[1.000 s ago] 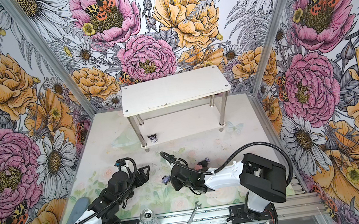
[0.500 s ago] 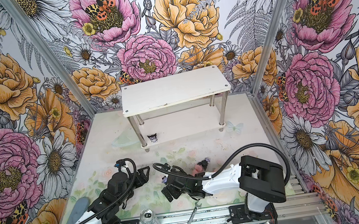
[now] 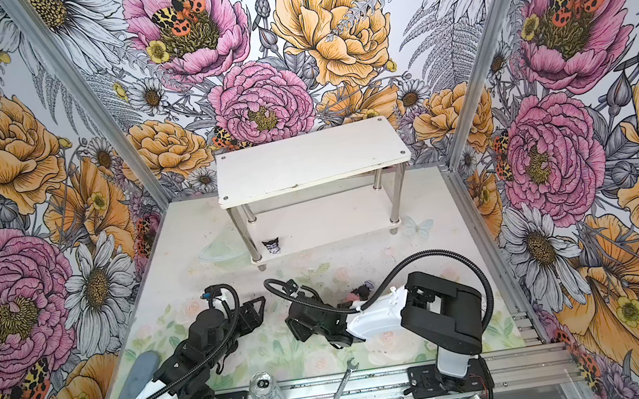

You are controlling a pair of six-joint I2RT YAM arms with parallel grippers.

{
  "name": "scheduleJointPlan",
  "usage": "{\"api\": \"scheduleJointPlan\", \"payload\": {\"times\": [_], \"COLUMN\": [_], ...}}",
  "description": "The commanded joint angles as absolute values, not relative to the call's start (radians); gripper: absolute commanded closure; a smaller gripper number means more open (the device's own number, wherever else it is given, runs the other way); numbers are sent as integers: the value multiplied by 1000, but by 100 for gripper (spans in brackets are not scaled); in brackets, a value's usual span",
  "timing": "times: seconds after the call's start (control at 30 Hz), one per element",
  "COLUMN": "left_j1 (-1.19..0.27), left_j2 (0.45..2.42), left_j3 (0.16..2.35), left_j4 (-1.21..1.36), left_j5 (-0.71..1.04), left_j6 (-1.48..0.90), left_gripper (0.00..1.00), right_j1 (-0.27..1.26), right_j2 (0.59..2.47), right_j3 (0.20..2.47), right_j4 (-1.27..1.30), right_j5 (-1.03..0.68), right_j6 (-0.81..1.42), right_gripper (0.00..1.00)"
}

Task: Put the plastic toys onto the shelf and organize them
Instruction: 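Carry the purple figurine with the right gripper onto the shelf's lower tier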

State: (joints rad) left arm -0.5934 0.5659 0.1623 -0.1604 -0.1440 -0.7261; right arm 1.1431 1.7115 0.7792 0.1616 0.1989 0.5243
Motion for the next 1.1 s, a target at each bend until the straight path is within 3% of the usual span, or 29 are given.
{"api": "scheduleJointPlan", "payload": {"times": [0.0,0.4,0.73,1.07], "left_j1": [-592,-584,-582,-578], "left_j2": [575,579,578,570], "left_j3": [151,146,154,158], "left_j4": [-151,-146,-153,-161], "left_j5": [-149,-149,-143,-143], "left_j6": [-712,-710,-704,-700], "left_gripper": [15,14,14,14], "right_j1": [1136,1129,1108,940], "right_j2": [1709,1676,1576,1525], "right_j3": [783,786,909,1020], "right_j4": [166,105,-172,-333], "right_j5": [235,200,296,335], "right_j6": [572,618,516,253], "right_gripper": [42,73,79,82]}}
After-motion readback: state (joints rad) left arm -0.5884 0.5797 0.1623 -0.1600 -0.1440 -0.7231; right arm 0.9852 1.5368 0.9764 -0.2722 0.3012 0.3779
